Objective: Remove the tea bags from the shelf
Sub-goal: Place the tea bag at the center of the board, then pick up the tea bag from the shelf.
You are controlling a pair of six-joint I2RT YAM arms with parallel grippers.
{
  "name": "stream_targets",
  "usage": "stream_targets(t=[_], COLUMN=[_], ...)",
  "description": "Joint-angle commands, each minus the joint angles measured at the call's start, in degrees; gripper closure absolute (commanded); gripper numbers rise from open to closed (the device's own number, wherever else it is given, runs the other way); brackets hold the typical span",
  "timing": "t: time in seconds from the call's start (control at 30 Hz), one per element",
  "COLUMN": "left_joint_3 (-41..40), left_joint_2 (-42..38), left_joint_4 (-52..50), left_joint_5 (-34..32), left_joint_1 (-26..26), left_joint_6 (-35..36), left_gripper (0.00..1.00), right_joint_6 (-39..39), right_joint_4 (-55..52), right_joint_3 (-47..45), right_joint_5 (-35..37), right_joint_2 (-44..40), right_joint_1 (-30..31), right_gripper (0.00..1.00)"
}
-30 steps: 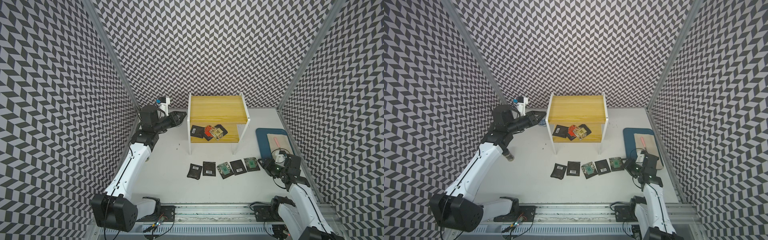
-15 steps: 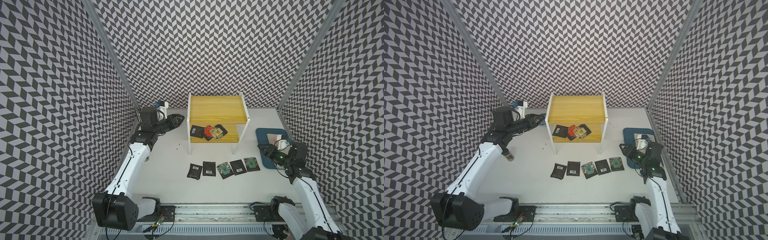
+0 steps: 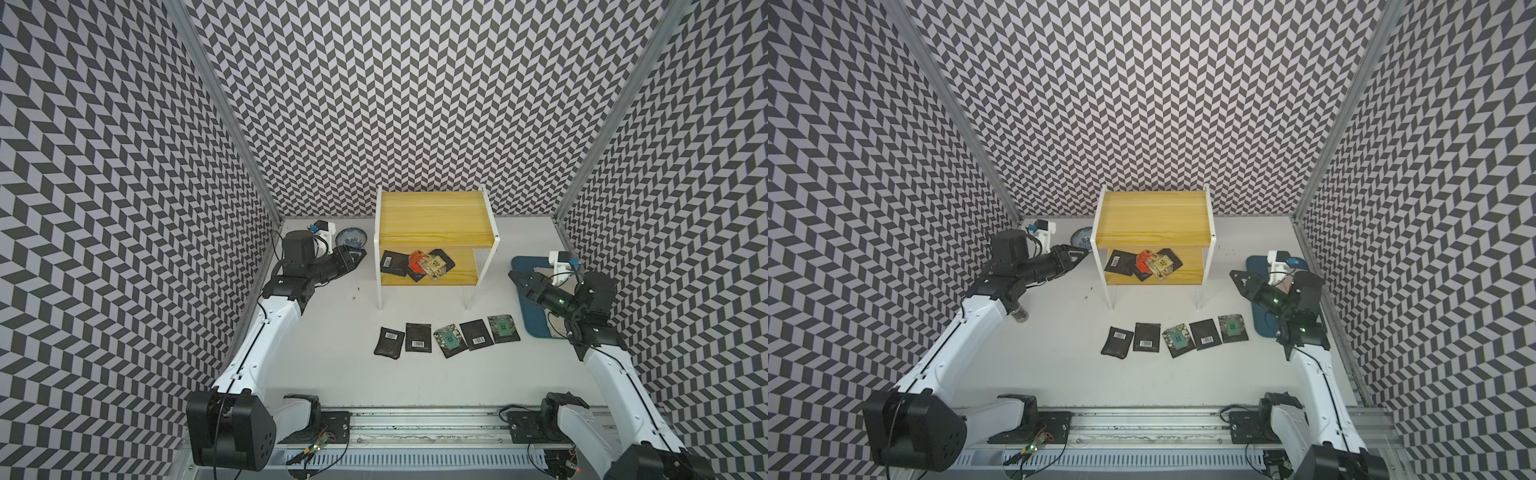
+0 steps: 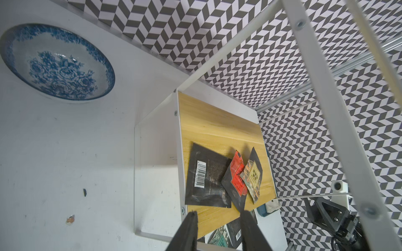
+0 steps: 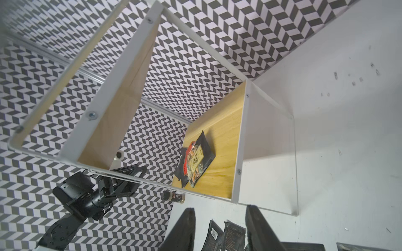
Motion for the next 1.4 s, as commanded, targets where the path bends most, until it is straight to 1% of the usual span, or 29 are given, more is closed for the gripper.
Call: stream_targets(t=[0.0, 0.1, 0.17, 0.27, 0.3, 0.4, 0.5, 0.57, 0.7, 0.73, 0.8, 0.83, 0.9, 1.0, 1.1, 1.13, 1.27, 1.37], left_joint_3=[-1.6, -3.2, -3.7, -3.8, -3.7, -3.1, -2.0, -1.5, -1.0, -0.9, -0.9, -0.8, -0.8, -0.7, -0.6, -0.6, -0.5, -0.5], left_joint_2=[-2.0, -2.7, -3.0, -3.4, -3.3, -3.3, -3.0, -2.9, -3.1, -3.2, -3.3, -3.3, -3.1, -2.8, -2.3, -2.1, -1.5, -1.6], left_joint_4=[2.7, 2.8, 2.5, 2.5, 2.6, 3.1, 3.1, 2.9, 2.7, 2.6, 2.5, 2.4, 2.3, 2.5, 2.7, 2.7, 2.9, 3.0], left_joint_5=[1.9, 2.0, 2.2, 2.3, 2.5, 3.1, 3.1, 3.2, 3.0, 2.9, 2.8, 2.7, 2.7, 2.8, 2.9, 2.9, 2.9, 2.9], left_joint_1=[0.2, 0.2, 0.3, 0.3, 0.3, 0.2, 0.3, 0.3, 0.3, 0.2, 0.3, 0.3, 0.3, 0.2, 0.2, 0.3, 0.3, 0.3], left_joint_6=[-0.5, -0.2, 0.4, 0.6, 0.5, 0.1, -0.1, -0.1, -0.3, -0.3, -0.2, -0.2, -0.1, -0.1, -0.1, -0.1, -0.3, -0.1], left_gripper=[0.64, 0.64, 0.63, 0.62, 0.62, 0.61, 0.61, 0.61, 0.61, 0.61, 0.61, 0.61, 0.61, 0.61, 0.61, 0.61, 0.61, 0.61], right_joint_6=[-0.5, -2.6, -5.8, -6.5, -11.6, -14.8, -19.1, -22.3, -22.3, -31.9, -36.4, -38.1, -41.3, -46.2, -51.6, -53.6, -59.6, -63.7], right_joint_4=[4.4, 3.4, -0.7, -6.6, -7.3, -7.1, -7.1, -6.0, -4.1, -3.0, -0.9, 0.3, 3.2, 9.6, 14.2, 15.9, 14.7, 18.1], right_joint_3=[1.7, 1.6, 2.7, 4.0, 4.0, 3.1, 3.3, 3.4, 3.9, 3.7, 3.4, 3.2, 2.0, -1.0, -3.0, -3.6, -2.0, -3.2], right_joint_5=[0.8, 4.3, 8.8, 9.8, 16.9, 20.3, 25.4, 30.0, 30.4, 48.0, 55.6, 58.4, 59.9, 61.1, 59.9, 59.7, 58.4, 58.0], right_joint_2=[-1.3, -5.3, -8.1, -11.8, -13.1, -15.3, -14.8, -13.7, -8.9, -7.6, -5.5, -4.5, -3.4, -2.7, -1.7, -0.7, 4.2, 5.6], right_joint_1=[2.2, 6.2, 10.4, 16.8, 19.0, 24.3, 30.7, 35.7, 46.6, 50.7, 56.0, 57.6, 58.2, 58.2, 58.2, 58.2, 58.2, 58.2], right_gripper=[0.58, 0.58, 0.58, 0.58, 0.57, 0.52, 0.48, 0.47, 0.47, 0.48, 0.48, 0.47, 0.46, 0.42, 0.32, 0.31, 0.31, 0.31])
